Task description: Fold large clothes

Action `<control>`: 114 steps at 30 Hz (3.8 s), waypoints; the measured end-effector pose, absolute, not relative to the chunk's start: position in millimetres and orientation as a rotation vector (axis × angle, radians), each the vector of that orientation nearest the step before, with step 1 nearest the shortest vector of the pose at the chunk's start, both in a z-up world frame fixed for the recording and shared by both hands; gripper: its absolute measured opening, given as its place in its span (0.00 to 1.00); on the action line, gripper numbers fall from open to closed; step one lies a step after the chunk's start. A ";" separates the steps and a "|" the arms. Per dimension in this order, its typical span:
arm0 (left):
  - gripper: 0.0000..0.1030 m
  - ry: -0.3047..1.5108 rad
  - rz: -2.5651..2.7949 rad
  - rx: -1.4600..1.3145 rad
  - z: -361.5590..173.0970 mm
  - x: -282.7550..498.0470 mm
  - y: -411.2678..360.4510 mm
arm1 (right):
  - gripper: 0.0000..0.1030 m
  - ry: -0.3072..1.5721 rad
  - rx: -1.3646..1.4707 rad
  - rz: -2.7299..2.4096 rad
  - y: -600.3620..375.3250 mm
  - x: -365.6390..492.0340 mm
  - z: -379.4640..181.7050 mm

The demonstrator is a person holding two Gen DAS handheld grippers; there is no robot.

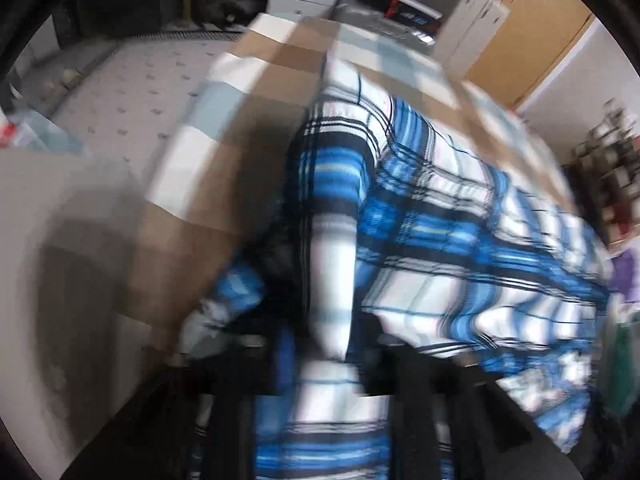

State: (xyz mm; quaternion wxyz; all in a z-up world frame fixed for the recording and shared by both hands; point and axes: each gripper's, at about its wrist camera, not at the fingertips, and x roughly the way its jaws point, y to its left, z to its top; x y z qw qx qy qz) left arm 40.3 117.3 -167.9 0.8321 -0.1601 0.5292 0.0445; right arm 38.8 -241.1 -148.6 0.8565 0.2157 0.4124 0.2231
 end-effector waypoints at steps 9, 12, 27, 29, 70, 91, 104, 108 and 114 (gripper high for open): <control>0.37 1.140 0.119 -0.372 -95.0 47.8 164.1 | 0.45 0.860 0.496 0.492 -250.2 39.5 -147.2; 0.37 1.037 0.126 -0.295 -54.5 53.2 156.7 | 0.45 0.855 0.483 0.507 -246.0 37.9 -144.5; 0.56 1.146 -0.055 -0.150 -160.1 113.4 120.6 | 0.45 0.849 0.433 0.521 -244.4 33.4 -143.5; 0.56 1.125 -0.053 -0.139 -160.3 107.3 121.4 | 0.45 0.847 0.437 0.529 -244.6 32.8 -142.7; 0.80 1.177 -0.056 0.186 -165.7 219.3 58.0 | 0.68 0.997 -0.293 0.212 -193.3 290.4 -164.1; 0.87 1.117 -0.023 0.259 -155.1 120.2 45.0 | 0.66 0.981 -0.174 0.238 -225.9 164.5 -151.9; 0.87 1.049 -0.081 0.054 -110.4 -20.1 80.3 | 0.78 0.735 0.354 0.356 -301.3 -8.6 -89.8; 0.87 0.982 -0.036 -0.069 -107.0 -51.4 93.7 | 0.78 0.713 0.372 0.408 -299.8 -42.7 -95.2; 0.87 0.930 -0.067 -0.179 -109.4 -76.0 76.1 | 0.78 0.756 0.393 0.274 -334.6 -48.2 -111.9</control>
